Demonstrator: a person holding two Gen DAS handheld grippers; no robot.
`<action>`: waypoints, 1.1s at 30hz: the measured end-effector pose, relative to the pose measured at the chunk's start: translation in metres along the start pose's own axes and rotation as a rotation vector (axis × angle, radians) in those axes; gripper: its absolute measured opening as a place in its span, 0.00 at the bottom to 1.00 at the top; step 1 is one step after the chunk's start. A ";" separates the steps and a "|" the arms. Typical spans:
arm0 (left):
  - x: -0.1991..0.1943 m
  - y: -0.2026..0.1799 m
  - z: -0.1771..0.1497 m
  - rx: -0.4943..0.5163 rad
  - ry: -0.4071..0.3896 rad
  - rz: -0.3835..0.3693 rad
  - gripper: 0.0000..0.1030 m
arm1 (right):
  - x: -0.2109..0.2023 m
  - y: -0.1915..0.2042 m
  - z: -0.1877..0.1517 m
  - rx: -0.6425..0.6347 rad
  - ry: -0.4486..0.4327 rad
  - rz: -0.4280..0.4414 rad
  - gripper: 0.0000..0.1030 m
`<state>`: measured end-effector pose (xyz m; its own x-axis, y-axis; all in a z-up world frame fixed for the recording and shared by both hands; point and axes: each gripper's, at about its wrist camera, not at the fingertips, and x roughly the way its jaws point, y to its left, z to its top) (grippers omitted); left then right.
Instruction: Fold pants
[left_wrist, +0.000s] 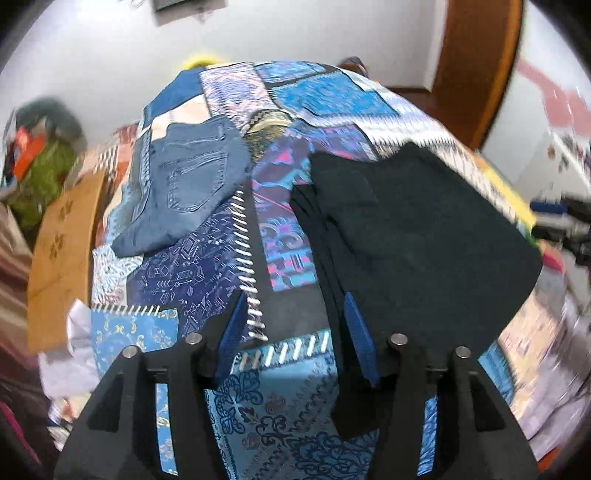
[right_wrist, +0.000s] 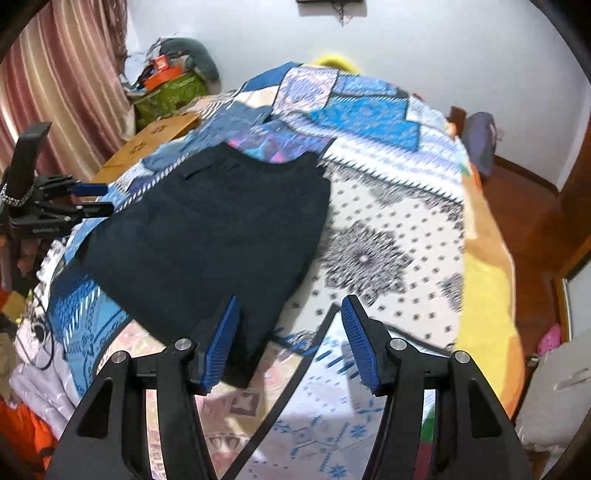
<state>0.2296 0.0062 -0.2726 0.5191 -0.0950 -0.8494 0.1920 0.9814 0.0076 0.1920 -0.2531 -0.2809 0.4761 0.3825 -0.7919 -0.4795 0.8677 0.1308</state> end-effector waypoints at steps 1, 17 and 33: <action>0.000 0.004 0.005 -0.029 -0.008 -0.014 0.65 | -0.001 -0.004 0.004 0.022 -0.013 0.003 0.56; 0.077 -0.018 0.032 -0.102 0.152 -0.216 0.82 | 0.083 -0.038 0.012 0.278 0.105 0.232 0.73; 0.113 -0.034 0.065 -0.011 0.226 -0.311 0.76 | 0.119 -0.040 0.042 0.273 0.147 0.422 0.49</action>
<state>0.3359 -0.0486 -0.3351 0.2402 -0.3509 -0.9051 0.3016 0.9132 -0.2740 0.2984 -0.2288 -0.3549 0.1655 0.6851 -0.7094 -0.3883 0.7065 0.5917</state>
